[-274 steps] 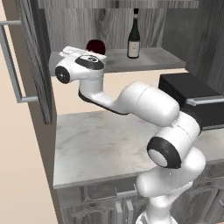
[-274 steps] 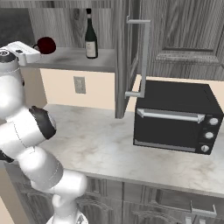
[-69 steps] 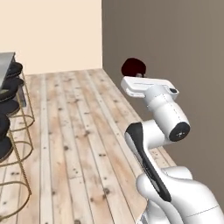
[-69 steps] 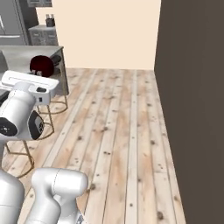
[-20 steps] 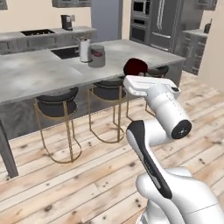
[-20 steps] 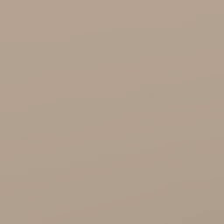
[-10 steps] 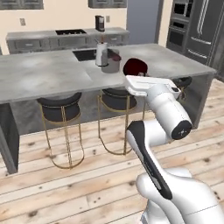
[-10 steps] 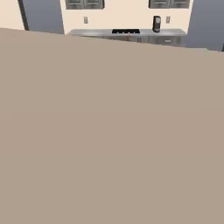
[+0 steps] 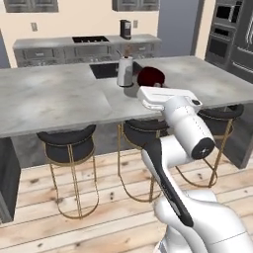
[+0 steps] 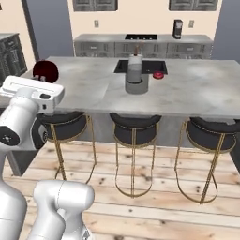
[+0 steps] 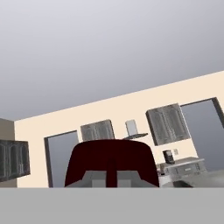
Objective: Open the cabinet directly in front. Then move the wine and the mug to the dining counter with the jar on it.
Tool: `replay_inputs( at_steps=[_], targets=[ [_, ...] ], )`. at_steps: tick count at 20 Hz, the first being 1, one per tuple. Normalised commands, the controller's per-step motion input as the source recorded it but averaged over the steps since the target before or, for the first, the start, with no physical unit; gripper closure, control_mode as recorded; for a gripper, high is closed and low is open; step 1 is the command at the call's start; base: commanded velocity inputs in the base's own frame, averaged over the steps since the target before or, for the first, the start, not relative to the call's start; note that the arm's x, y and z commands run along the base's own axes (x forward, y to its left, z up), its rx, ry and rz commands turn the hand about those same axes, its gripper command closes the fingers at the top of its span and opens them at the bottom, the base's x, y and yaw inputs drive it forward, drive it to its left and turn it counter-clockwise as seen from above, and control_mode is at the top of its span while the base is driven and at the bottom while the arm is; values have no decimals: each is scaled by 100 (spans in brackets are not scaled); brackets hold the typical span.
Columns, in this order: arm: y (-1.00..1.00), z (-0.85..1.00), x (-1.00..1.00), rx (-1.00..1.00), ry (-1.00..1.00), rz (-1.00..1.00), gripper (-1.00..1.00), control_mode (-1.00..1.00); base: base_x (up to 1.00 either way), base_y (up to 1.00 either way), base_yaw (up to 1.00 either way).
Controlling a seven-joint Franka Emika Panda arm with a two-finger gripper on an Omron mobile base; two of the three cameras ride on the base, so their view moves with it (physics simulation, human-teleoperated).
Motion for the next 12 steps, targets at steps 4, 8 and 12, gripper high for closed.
replay_inputs(
  at_steps=[4,8,12],
  targets=[
    [0,0,0,0,0,0,100,100,98,48,-13],
    [0,0,0,0,0,0,100,100,38,14,-7],
    [0,0,0,0,0,0,100,100,16,12,-1]
  ],
)
